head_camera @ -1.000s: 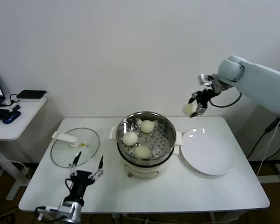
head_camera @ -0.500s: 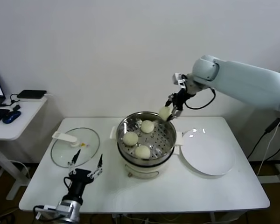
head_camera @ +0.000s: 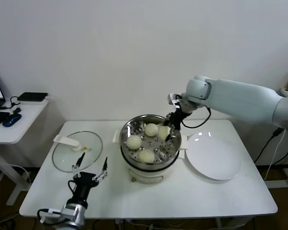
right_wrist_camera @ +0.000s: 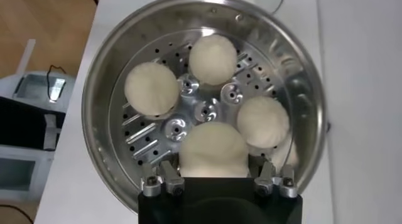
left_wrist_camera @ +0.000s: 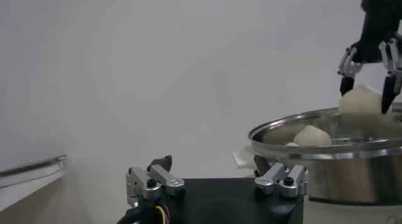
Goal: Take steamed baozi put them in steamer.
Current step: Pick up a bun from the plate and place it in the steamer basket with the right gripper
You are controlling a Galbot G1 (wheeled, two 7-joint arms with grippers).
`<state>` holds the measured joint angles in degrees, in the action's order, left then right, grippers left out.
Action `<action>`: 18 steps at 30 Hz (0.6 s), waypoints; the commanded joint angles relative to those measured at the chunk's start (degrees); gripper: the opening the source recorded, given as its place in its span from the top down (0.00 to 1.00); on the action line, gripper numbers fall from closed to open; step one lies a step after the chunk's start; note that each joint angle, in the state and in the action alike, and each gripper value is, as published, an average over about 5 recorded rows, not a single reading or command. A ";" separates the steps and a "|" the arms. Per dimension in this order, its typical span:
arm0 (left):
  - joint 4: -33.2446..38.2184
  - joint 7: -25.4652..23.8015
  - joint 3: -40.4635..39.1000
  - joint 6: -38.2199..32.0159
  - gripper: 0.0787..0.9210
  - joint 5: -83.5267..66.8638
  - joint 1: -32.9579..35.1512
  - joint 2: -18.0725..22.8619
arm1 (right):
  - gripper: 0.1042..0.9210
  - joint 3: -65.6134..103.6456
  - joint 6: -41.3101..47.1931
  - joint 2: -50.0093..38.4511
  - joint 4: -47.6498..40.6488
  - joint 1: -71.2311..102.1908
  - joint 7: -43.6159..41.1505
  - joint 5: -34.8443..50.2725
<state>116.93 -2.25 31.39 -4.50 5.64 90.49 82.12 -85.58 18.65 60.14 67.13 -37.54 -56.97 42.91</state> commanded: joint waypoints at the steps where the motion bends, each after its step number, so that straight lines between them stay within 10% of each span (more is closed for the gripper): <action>1: -0.26 -0.01 -0.05 -0.02 0.12 0.20 -0.10 0.17 | 0.27 -0.80 0.26 0.58 -0.06 2.15 0.53 -0.86; 18: -0.55 0.02 -0.14 -0.08 0.12 0.40 -0.01 0.47 | 0.26 -0.10 -0.80 1.18 -2.19 4.09 0.37 -4.60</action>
<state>116.51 -2.23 31.23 -4.51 5.98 90.48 82.59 -85.97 18.04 61.11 65.43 -34.43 -56.70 39.86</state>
